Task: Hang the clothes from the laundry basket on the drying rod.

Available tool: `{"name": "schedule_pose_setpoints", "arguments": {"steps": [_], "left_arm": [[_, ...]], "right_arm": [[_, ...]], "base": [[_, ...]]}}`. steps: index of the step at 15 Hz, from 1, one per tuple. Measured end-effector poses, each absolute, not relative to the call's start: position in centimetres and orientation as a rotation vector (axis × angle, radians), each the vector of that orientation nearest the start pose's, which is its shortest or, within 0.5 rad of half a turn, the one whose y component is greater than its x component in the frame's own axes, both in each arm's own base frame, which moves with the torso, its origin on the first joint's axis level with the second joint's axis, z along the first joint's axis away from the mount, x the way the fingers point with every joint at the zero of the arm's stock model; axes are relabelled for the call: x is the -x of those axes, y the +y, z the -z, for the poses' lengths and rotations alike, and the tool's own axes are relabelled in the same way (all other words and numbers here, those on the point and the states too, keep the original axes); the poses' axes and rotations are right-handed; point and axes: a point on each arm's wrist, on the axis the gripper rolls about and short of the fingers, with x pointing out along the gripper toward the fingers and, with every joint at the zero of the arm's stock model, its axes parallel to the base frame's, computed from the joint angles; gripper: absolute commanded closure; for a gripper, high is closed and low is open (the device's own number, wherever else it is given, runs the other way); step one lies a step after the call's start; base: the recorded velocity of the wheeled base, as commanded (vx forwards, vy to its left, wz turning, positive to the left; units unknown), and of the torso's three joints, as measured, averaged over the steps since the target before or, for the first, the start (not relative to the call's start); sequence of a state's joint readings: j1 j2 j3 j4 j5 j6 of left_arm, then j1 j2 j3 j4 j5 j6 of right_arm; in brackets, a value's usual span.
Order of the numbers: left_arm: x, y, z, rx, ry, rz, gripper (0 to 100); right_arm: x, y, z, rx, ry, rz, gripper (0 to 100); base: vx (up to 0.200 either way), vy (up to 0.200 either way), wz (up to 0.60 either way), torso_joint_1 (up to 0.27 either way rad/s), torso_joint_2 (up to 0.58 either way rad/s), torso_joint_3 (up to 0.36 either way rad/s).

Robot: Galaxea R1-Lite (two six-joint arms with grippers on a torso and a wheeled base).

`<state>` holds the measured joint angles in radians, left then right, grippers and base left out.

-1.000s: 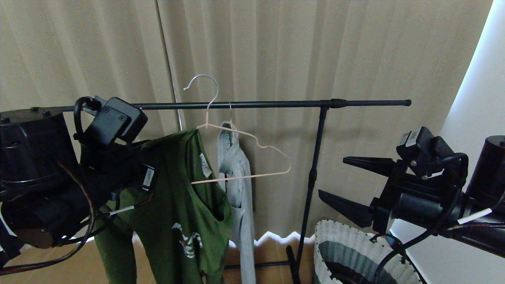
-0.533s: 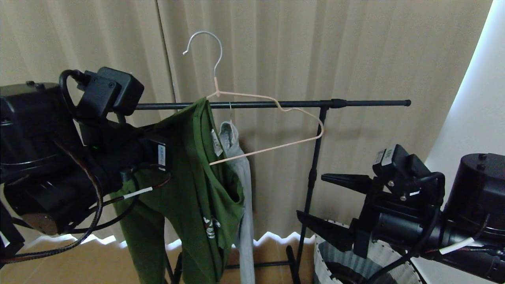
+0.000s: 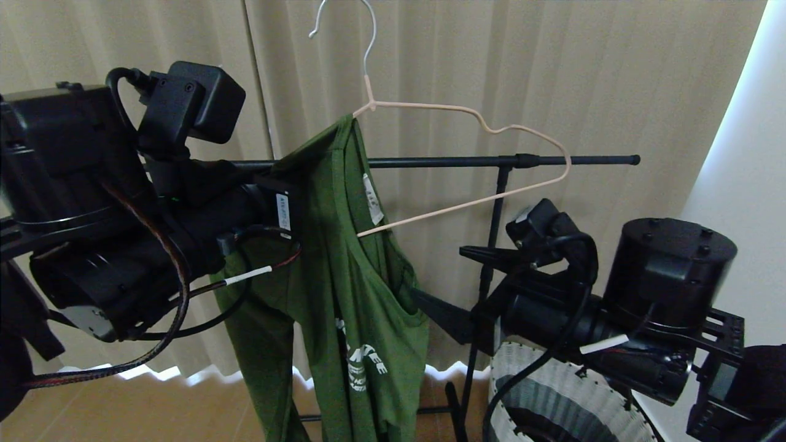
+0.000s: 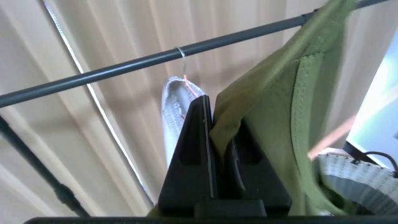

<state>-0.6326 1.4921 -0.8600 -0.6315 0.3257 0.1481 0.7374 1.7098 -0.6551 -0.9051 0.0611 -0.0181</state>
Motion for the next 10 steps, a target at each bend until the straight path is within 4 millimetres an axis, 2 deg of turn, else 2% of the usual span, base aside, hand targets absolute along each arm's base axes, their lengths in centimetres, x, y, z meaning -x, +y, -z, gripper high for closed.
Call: {"name": "schedule_pose_setpoints", "arguments": {"steps": [5, 10], "left_arm": [[-21.2, -15.7, -25.7, -0.147, -0.026, 0.338, 100], [-20.8, -15.6, -26.0, -0.141, -0.037, 0.342, 100]], "right_arm": [[-23.7, 21.5, -15.5, 0.079, 0.166, -0.745, 0], [-24.8, 21.2, -13.8, 0.103, 0.223, -0.673, 0]], "base": [[0.000, 0.000, 0.00, 0.000, 0.00, 0.000], [0.000, 0.000, 0.00, 0.000, 0.00, 0.000]]}}
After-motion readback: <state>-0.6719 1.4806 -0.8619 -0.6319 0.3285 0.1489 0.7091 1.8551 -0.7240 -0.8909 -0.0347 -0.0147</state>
